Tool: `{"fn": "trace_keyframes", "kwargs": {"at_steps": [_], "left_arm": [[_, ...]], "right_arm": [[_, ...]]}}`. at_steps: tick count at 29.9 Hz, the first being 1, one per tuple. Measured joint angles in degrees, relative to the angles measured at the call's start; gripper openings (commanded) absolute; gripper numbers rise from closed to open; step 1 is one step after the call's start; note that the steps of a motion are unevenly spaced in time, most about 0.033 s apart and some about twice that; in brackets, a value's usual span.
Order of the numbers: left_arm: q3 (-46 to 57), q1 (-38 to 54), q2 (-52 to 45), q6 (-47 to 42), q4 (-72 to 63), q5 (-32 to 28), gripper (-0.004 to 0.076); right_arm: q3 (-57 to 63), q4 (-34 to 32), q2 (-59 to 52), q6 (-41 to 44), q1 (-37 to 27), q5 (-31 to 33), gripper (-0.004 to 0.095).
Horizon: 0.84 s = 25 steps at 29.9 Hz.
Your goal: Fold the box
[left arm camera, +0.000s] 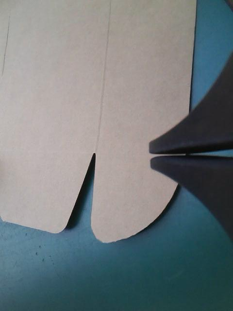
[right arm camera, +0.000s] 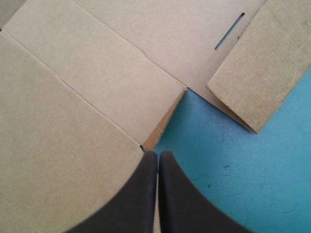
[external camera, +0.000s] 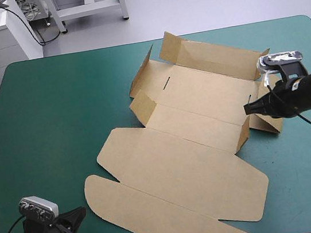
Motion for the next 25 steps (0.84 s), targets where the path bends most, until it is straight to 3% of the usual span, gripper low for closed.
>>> {"fn": "trace_keyframes", "kwargs": {"at_steps": [5,9,11,15,25], "left_arm": [[0.00,0.00,0.00,0.00,0.00,0.00,-0.0008],[0.00,0.00,0.00,0.00,0.00,0.00,-0.0008],[0.00,0.00,0.00,0.00,0.00,-0.05,-0.0008],[0.00,0.00,0.00,0.00,0.00,-0.17,-0.0008],[0.00,0.00,0.00,0.00,0.00,-0.17,-0.0008]], "right_arm": [[-1.40,-0.69,3.76,2.04,0.18,0.26,0.0005],[-1.40,-3.02,5.49,8.79,0.32,0.26,0.0023],[-1.40,-5.01,6.25,10.97,0.32,0.28,0.0083],[-1.42,-6.95,7.28,12.26,0.32,0.33,0.0293],[-1.42,-1.90,8.78,12.44,0.32,0.33,0.0595]]}}
